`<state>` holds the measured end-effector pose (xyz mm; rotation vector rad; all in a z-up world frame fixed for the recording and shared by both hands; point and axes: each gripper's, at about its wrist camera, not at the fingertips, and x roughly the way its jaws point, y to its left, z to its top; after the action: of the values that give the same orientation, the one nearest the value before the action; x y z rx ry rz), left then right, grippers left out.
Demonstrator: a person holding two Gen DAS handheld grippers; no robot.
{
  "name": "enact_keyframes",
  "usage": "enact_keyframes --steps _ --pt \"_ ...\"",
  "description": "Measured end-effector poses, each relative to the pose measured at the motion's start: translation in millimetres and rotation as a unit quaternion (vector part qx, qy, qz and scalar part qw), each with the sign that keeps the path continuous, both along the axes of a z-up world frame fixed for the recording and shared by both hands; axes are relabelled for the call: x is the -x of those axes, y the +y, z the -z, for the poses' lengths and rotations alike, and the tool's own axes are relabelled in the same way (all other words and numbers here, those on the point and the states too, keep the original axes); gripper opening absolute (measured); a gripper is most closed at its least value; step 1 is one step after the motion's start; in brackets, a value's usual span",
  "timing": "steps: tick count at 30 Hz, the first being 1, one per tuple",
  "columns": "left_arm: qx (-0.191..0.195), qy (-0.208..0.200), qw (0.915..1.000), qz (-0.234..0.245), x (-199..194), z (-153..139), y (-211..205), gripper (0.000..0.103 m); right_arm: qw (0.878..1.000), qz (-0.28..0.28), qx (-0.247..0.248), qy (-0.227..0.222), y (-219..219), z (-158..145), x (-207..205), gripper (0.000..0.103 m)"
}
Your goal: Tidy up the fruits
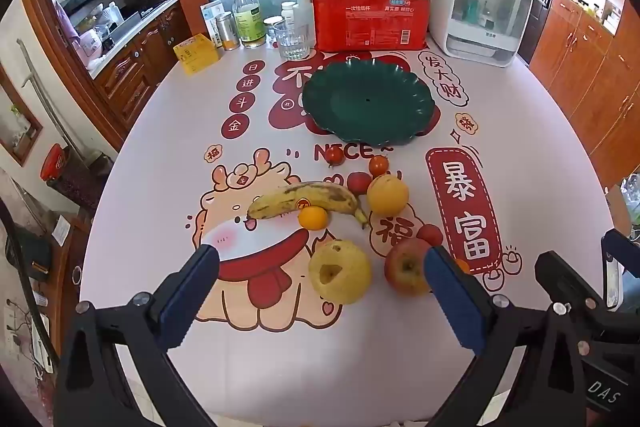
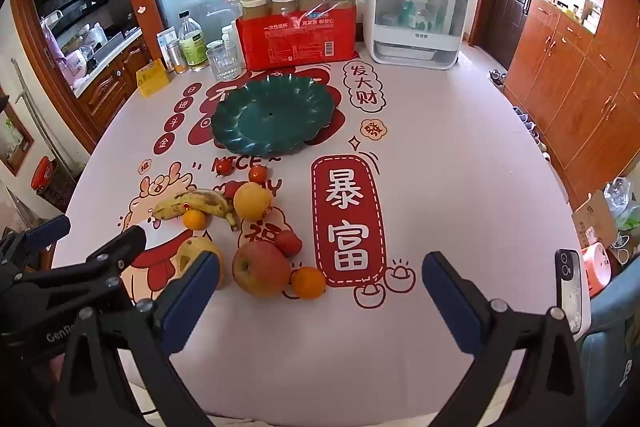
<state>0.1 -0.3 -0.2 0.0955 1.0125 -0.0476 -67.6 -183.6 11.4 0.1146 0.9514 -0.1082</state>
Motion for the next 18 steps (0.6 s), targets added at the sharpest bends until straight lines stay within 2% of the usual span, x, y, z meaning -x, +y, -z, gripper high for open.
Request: enact_keyframes --steps 18 --pt "0.012 0.005 0.9999 0.007 0.7 1.4 -0.1 0.100 1.000 0.001 -0.003 0.001 -3.5 1.8 1.6 0.101"
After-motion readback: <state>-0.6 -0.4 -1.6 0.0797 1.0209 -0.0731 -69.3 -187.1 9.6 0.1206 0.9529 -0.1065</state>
